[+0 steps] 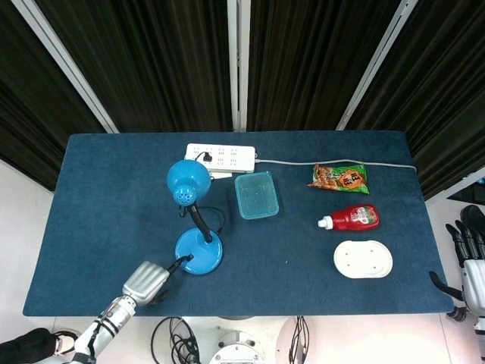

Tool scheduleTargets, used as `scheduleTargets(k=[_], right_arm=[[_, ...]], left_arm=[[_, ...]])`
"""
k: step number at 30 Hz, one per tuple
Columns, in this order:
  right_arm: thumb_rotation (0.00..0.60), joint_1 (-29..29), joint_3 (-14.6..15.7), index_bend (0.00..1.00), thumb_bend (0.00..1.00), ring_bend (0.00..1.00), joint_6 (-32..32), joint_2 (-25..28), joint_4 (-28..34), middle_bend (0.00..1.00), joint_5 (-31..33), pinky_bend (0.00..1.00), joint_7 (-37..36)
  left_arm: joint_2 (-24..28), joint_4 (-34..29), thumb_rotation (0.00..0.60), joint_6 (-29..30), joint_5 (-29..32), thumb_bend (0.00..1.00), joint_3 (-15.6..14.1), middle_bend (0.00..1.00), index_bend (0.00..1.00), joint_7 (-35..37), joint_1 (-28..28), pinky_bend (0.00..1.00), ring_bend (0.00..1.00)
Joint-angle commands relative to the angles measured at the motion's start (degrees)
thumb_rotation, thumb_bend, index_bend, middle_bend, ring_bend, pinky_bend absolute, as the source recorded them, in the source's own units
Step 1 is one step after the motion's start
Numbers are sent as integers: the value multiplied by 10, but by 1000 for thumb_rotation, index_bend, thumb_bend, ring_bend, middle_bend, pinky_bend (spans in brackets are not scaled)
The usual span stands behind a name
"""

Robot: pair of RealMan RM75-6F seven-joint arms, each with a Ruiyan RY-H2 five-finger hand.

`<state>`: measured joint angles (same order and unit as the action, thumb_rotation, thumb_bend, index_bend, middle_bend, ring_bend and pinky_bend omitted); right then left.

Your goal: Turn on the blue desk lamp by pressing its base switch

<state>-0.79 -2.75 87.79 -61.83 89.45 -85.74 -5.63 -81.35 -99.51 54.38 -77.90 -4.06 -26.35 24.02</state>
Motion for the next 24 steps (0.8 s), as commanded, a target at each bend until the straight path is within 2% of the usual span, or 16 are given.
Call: scheduleTargets(k=[1,10,19,24], right_arm=[[600,0,0,0,159,0,1,0,0,0,0,0,-1],[600,-1,0,0,160,0,1,0,-1,0,0,0,-3],[600,-2,-1,0,160,0,1,0,-1,0,0,0,-4],[600,-3,-1,0,161,0,4,1,-1,0,-1,0,-7]], left_arm=[[1,-2,600,0,2,383,-2,803,34,-4,2,704,779],[3,-5,600,13,-9,383,-11,804,146,-14,4,705,781],[5,-9,600,23,-9,383,-13,804,174,-15,5,705,781],[25,-31,600,72,-28,384,-7,804,173,-9,-9,704,781]])
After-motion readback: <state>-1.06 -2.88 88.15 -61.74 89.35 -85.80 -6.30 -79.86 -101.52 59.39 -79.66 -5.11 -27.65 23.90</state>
